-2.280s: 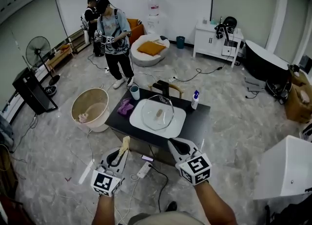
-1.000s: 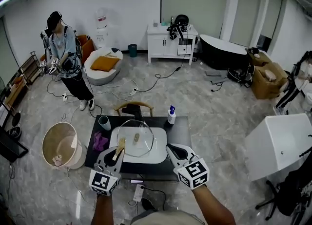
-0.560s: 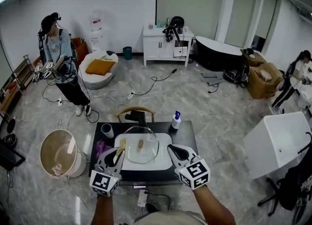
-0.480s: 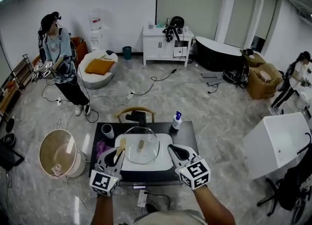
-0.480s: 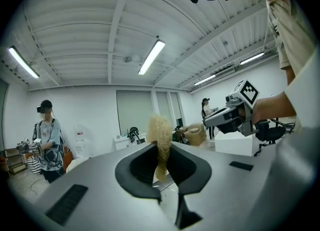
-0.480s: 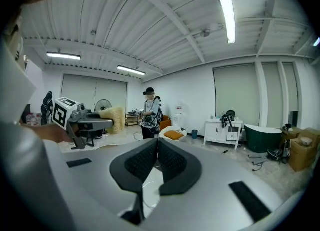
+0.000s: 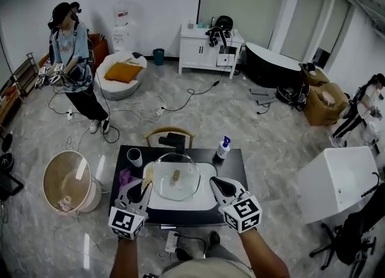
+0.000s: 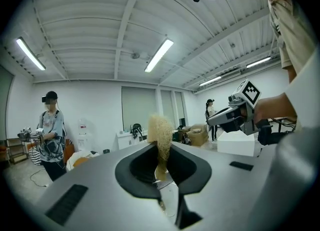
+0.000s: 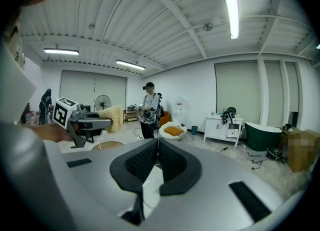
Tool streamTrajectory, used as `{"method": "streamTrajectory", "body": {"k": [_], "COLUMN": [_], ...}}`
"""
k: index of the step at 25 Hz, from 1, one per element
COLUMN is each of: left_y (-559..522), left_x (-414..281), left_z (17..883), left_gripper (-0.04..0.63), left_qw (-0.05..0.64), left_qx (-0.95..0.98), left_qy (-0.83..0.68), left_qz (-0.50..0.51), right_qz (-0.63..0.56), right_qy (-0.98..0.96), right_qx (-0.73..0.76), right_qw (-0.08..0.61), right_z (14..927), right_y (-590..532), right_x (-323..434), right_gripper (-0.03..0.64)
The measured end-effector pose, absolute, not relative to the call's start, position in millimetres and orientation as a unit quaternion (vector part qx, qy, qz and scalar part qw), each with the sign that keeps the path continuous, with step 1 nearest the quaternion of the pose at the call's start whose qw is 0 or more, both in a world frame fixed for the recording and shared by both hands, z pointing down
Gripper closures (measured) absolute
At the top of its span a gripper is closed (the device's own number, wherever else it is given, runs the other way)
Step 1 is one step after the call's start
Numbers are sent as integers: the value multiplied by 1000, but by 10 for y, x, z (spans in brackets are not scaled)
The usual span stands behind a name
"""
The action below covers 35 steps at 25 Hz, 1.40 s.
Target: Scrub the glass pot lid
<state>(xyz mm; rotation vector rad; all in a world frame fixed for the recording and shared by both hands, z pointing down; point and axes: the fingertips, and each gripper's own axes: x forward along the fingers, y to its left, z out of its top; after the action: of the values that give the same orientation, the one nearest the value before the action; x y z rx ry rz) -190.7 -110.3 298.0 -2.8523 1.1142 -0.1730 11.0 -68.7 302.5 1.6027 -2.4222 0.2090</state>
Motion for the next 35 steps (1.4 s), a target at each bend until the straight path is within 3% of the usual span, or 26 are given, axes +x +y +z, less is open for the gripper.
{"method": "streamTrajectory", "body": {"k": [17,35], "left_y": [-1670,-2727], "left_x": [-1973,-1476], "left_z": [3404,5259], "left_gripper": [555,555], "left_qw": [-1,-118], "left_qx": [-894,-850], "left_qy": [434,480], "left_qz": [-113,-184], "right_qz": [93,170], "right_qy": [-866,-860], "right_qx": [476,452], "right_qw": [122,164], "right_z": [3281,4595], "right_y": [-1661,-2497], "right_x": [63,637], "right_gripper": [592,592]}}
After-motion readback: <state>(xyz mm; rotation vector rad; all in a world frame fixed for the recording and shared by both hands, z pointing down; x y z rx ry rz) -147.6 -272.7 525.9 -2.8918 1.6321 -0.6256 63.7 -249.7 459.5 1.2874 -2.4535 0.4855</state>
